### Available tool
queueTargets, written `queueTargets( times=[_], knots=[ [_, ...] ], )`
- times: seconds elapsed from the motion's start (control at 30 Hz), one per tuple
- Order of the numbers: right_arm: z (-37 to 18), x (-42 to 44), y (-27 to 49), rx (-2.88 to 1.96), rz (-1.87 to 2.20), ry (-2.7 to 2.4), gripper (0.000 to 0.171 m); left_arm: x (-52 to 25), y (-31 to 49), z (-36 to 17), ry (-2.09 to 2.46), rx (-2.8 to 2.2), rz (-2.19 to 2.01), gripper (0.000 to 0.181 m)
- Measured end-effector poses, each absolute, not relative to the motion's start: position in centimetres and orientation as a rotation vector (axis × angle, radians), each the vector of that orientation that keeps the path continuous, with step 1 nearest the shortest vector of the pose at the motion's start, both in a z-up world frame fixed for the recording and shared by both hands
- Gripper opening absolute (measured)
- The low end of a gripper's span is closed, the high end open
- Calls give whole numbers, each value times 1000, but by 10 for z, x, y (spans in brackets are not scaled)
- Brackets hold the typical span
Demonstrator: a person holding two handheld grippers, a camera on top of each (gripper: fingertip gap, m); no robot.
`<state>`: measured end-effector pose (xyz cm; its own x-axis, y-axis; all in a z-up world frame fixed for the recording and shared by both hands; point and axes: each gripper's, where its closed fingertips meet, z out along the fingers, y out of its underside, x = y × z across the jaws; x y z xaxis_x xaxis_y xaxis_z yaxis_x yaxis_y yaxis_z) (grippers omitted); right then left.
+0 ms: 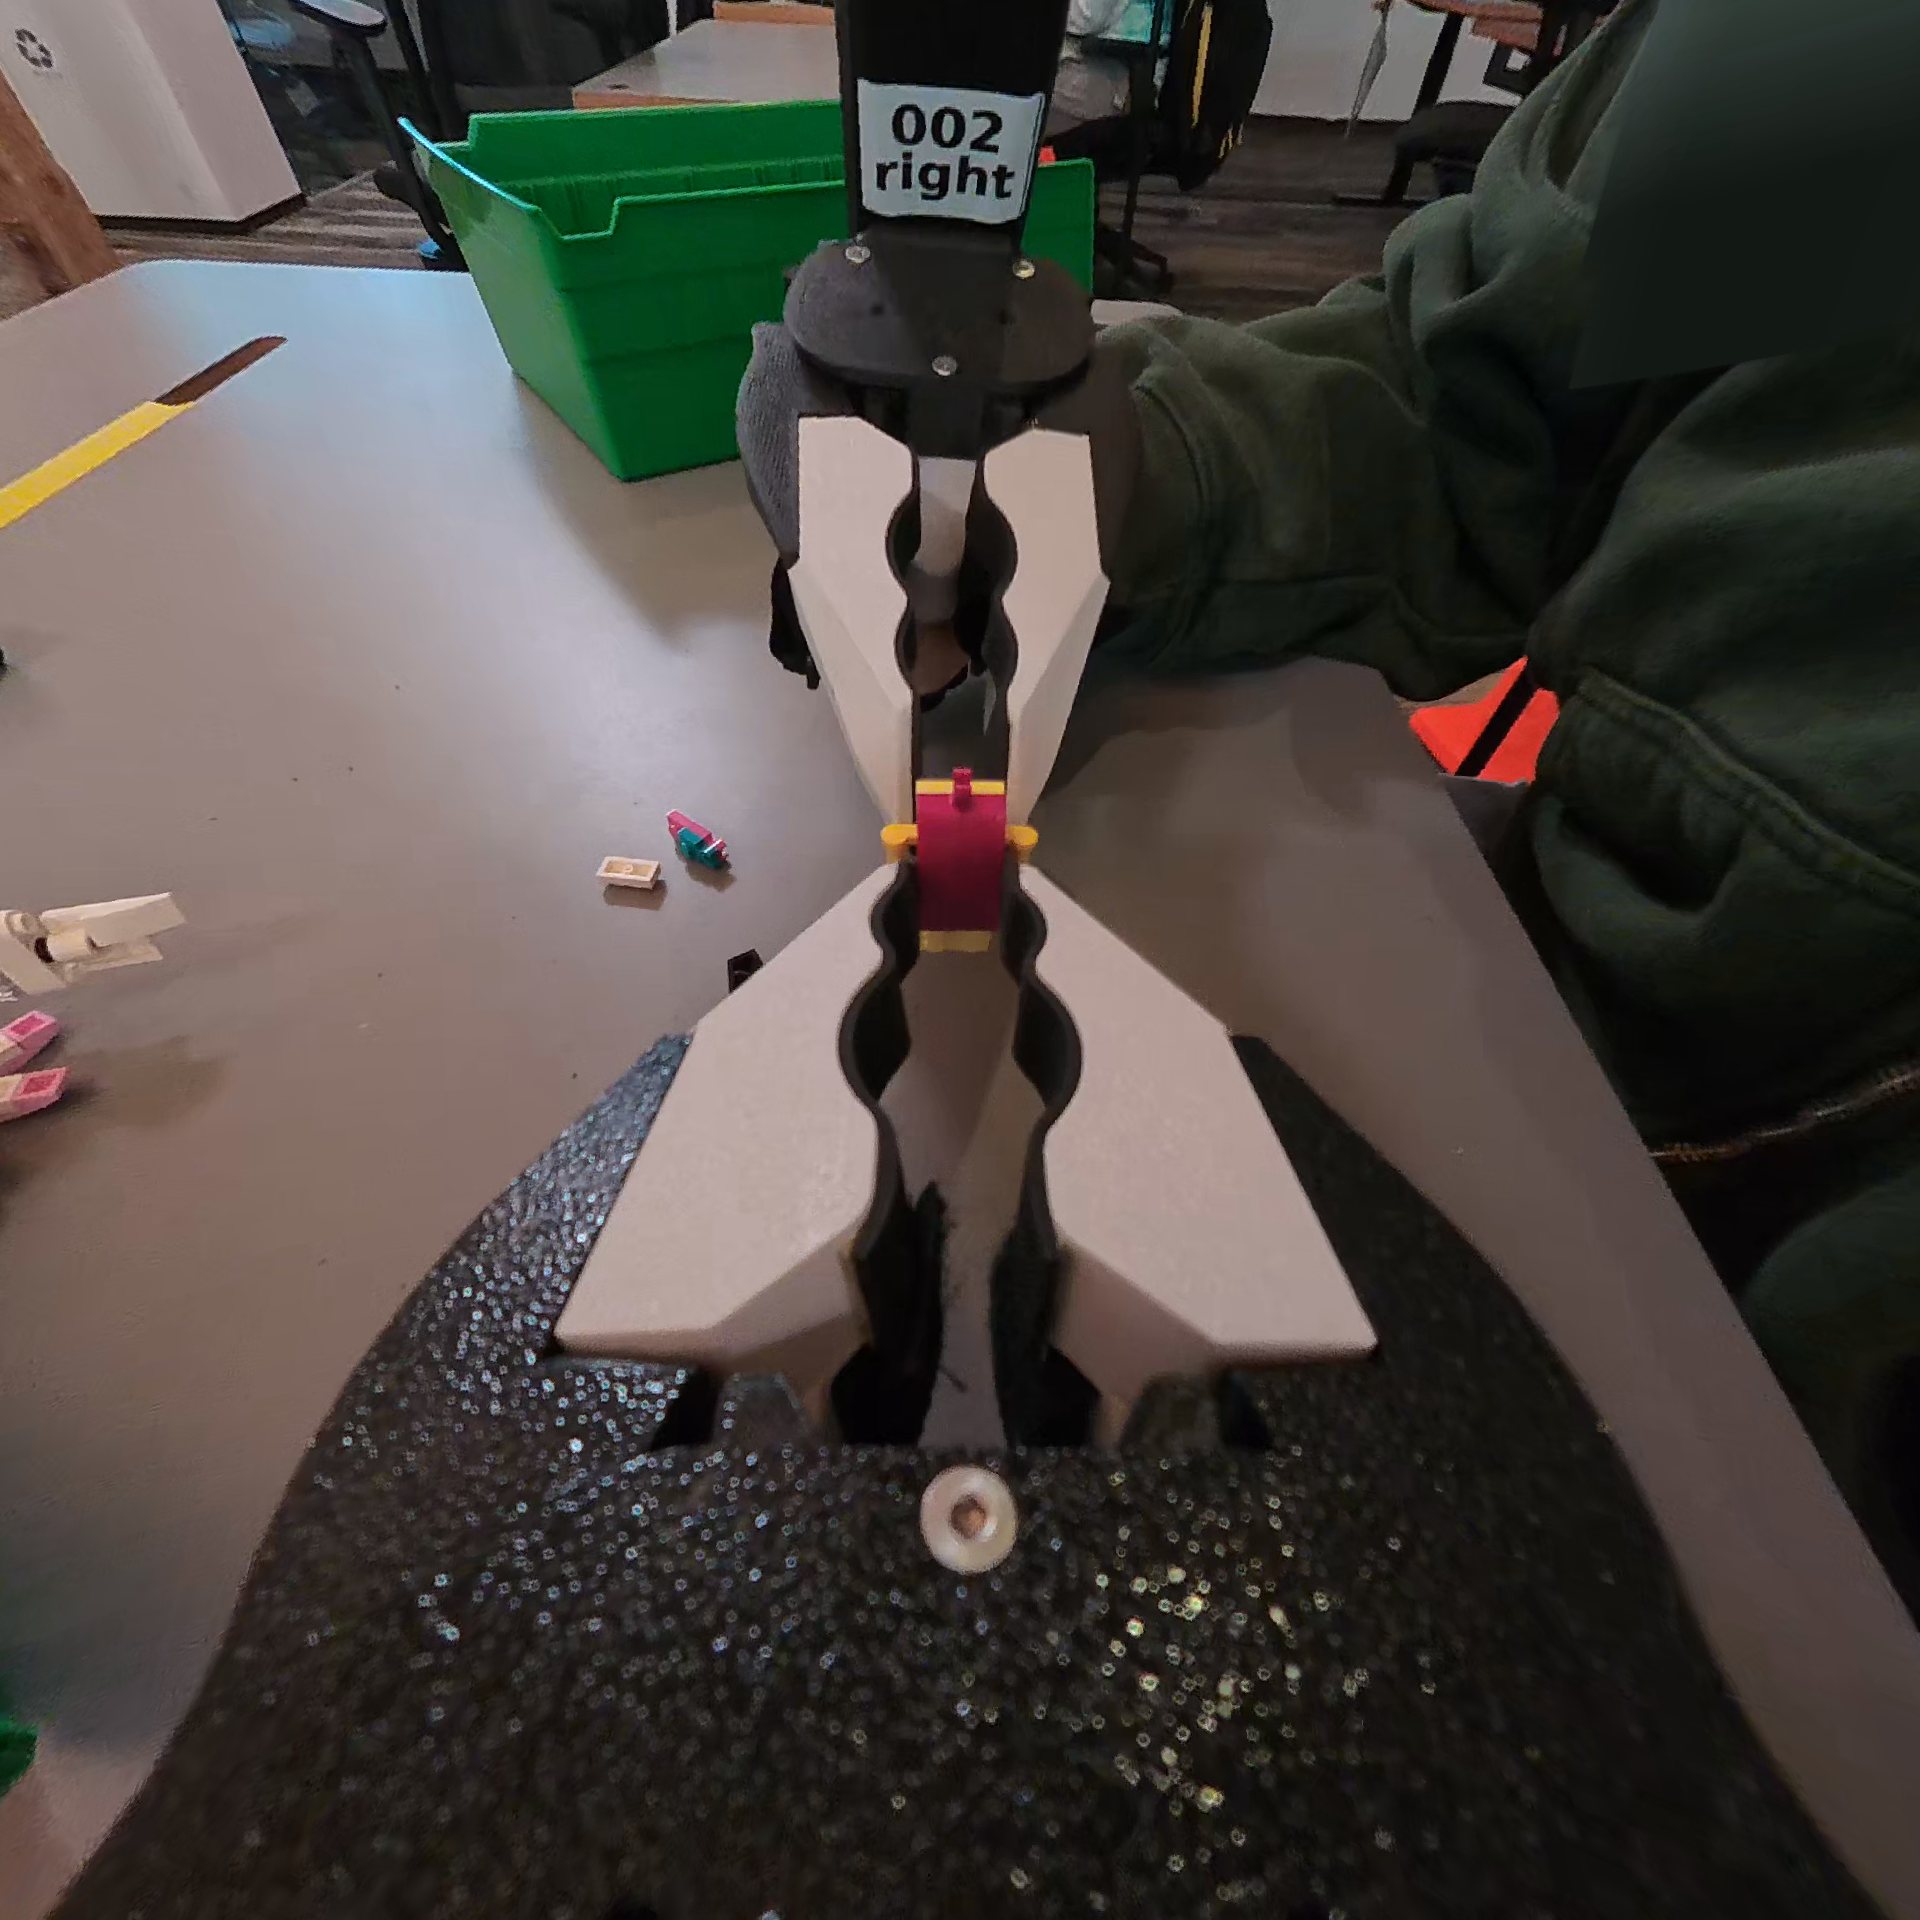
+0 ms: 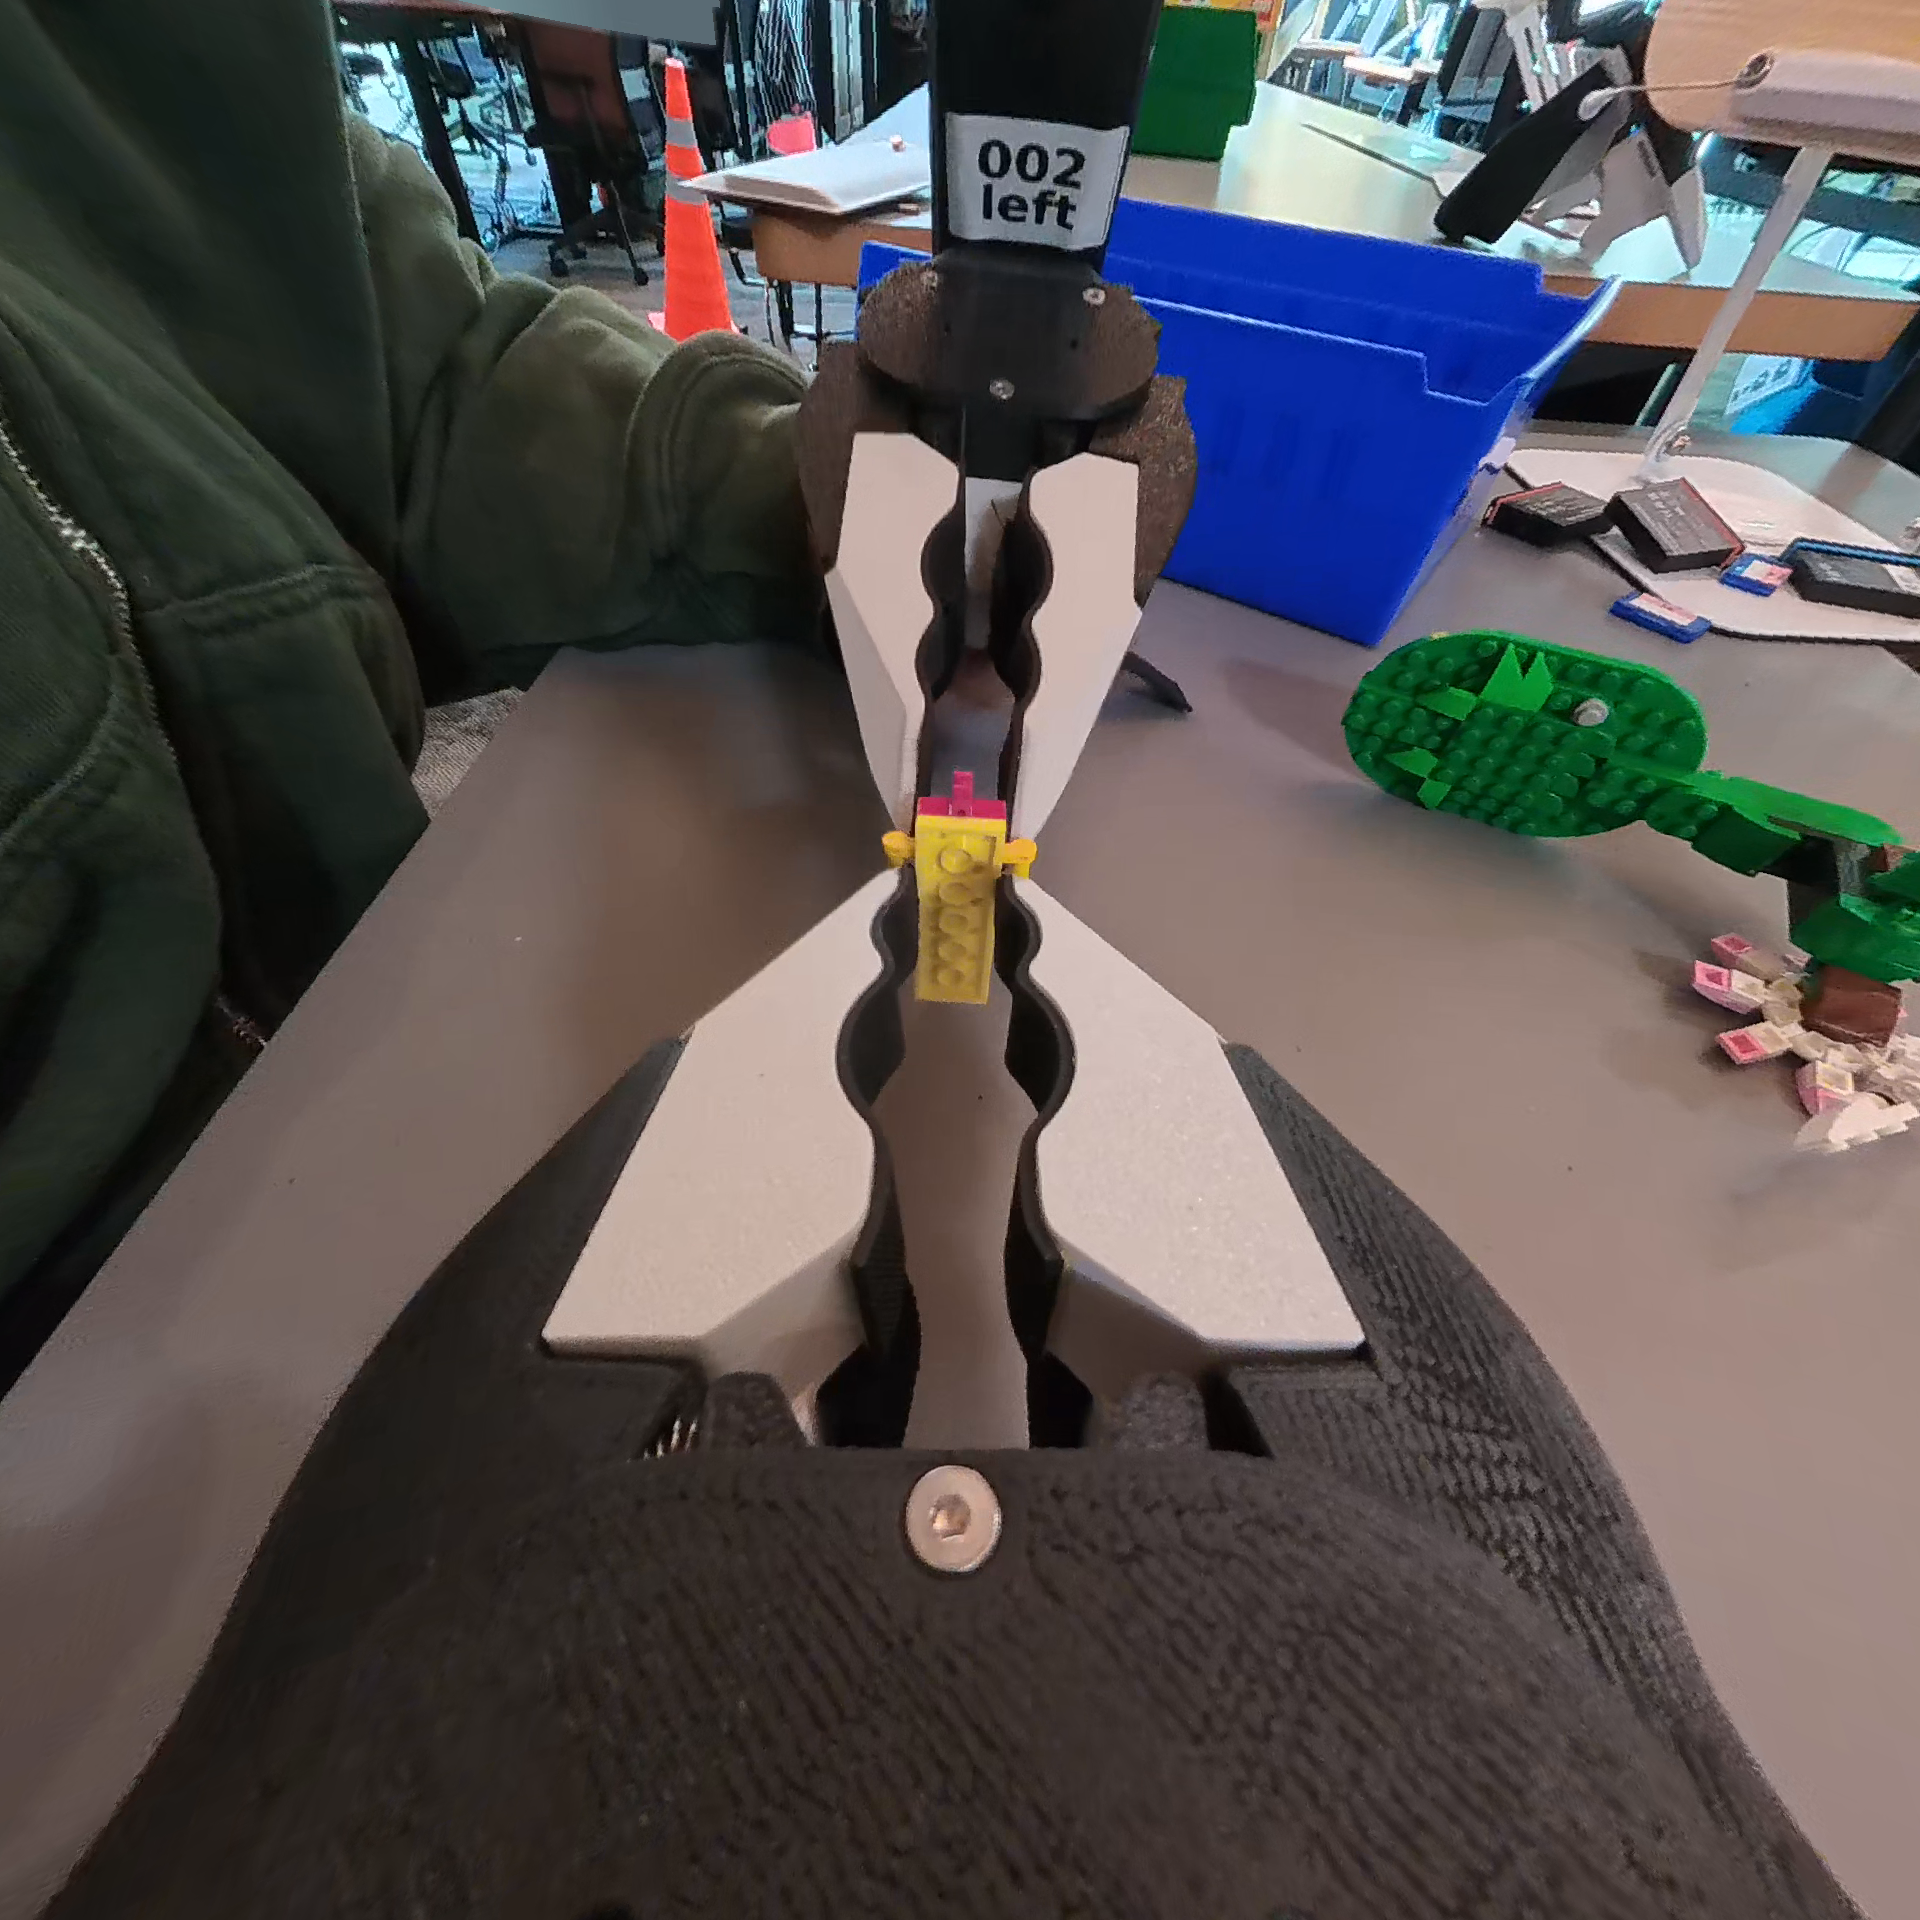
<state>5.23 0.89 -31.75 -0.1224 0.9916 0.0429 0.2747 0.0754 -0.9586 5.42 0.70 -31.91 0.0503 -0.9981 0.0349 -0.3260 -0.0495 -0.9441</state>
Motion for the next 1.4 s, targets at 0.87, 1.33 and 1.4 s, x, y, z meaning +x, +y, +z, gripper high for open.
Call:
queueTargets(
  times=[0.87,1.33,1.4],
  knots=[
    [-308,43,17,-1391,1319,-1340,19,53,17,-306,1247,-1512,-1141,14],
    [-306,77,27,-1382,1126,-1350,0,28,24,-321,1336,-1566,-911,14],
    [-290,88,40,-1380,1184,-1237,0,9,34,-292,1160,-1525,-1058,13]
  ],
)
